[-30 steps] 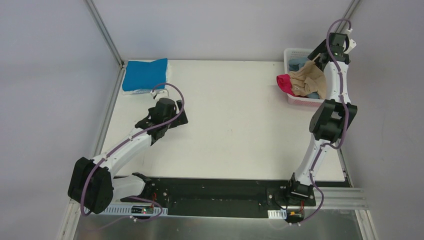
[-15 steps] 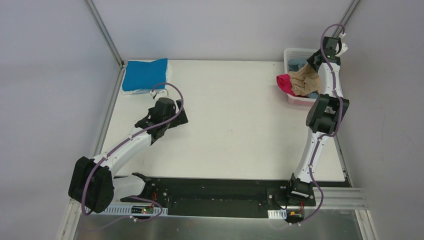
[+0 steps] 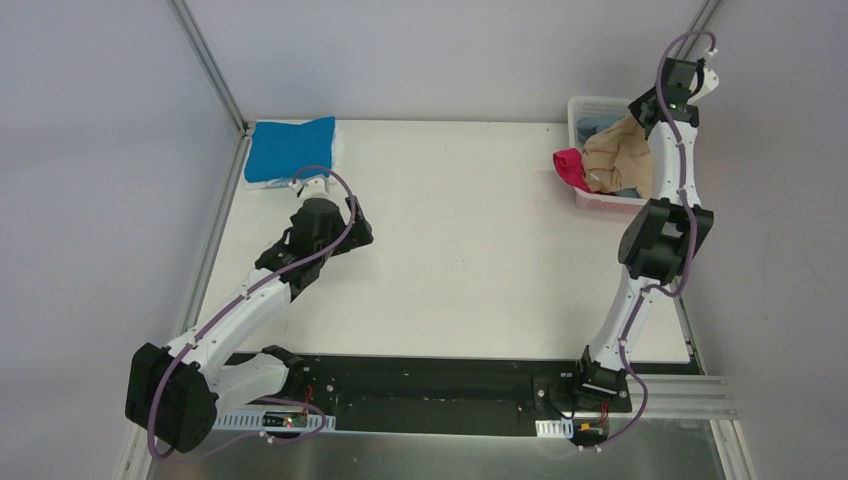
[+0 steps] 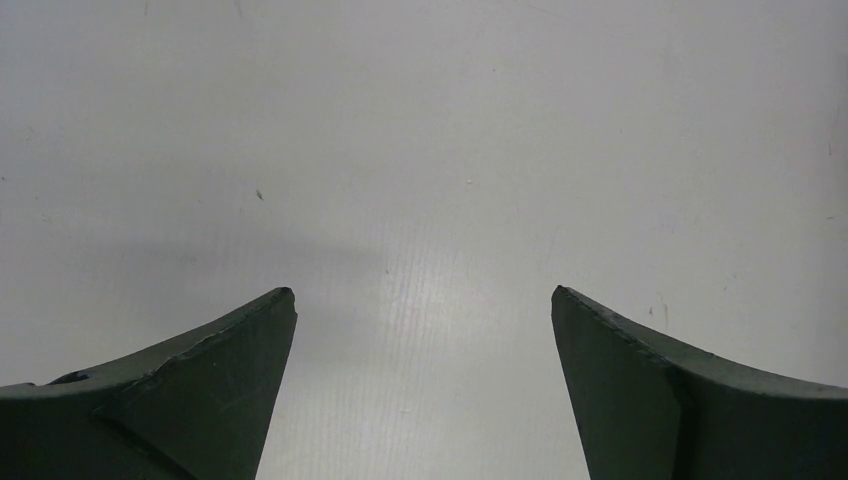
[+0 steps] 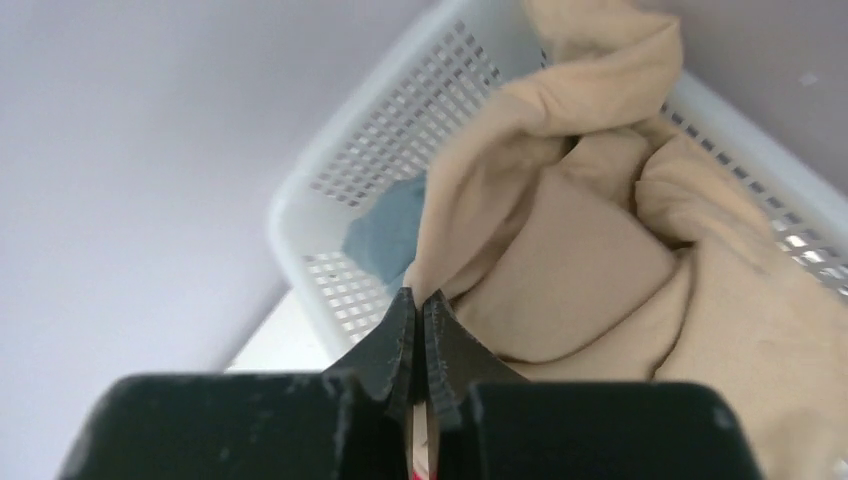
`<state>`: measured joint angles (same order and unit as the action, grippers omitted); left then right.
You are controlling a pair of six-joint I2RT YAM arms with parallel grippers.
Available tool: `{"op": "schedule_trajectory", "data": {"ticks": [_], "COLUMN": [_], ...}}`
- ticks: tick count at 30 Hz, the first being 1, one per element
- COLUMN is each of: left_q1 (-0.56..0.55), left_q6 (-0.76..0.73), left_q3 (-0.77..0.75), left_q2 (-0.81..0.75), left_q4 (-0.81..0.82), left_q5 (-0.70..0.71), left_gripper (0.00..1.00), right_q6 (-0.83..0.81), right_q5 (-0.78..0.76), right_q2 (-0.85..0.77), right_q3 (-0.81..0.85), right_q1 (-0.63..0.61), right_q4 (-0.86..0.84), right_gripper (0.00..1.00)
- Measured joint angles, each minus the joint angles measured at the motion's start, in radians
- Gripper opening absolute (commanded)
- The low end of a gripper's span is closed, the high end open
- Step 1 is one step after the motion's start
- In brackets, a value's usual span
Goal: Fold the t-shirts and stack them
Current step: Grab crumpled tshirt from bin with the right arm, then move the tshirt to the center of the board
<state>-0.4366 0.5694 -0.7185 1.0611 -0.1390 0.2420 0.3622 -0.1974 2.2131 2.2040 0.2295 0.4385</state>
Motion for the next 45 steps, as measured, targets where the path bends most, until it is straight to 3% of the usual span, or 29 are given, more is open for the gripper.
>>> {"op": "schedule_trajectory", "data": {"ticks": [9, 16, 27, 36, 45], "left_q1": [0.000, 0.000, 0.000, 0.000, 0.000], "left_q6": [0.011, 0.016, 0.016, 0.024, 0.045], "left_q3": [0.021, 0.038, 0.060, 0.080, 0.103], "left_q2": [-0.068, -0.126, -0.182, -0.242, -0.333], "left_q4": [0.001, 0.001, 0.000, -0.032, -0.102], "left_q5": [-0.026, -0.028, -0.032, -0.019, 0.021], "left_gripper": [0.99, 0.99, 0.99, 0.99, 0.99], "right_q6": [0.001, -0.001, 0.027, 0.063, 0.025], "right_q5": [0.055, 0.199, 0.407, 0.600, 0.564], "right_q2": [-0.367, -0.508, -0.547, -0.550, -0.555], "right_q3": [-0.058, -0.026, 0.056, -0.006, -0.122], "right_q1": [0.000, -0.081, -0.314, -0.590, -0.818], "right_q4": [-0.009, -0.008, -0.008, -0.010, 0.056], "right_gripper": [0.00, 0.00, 0.00, 0.00, 0.00]}}
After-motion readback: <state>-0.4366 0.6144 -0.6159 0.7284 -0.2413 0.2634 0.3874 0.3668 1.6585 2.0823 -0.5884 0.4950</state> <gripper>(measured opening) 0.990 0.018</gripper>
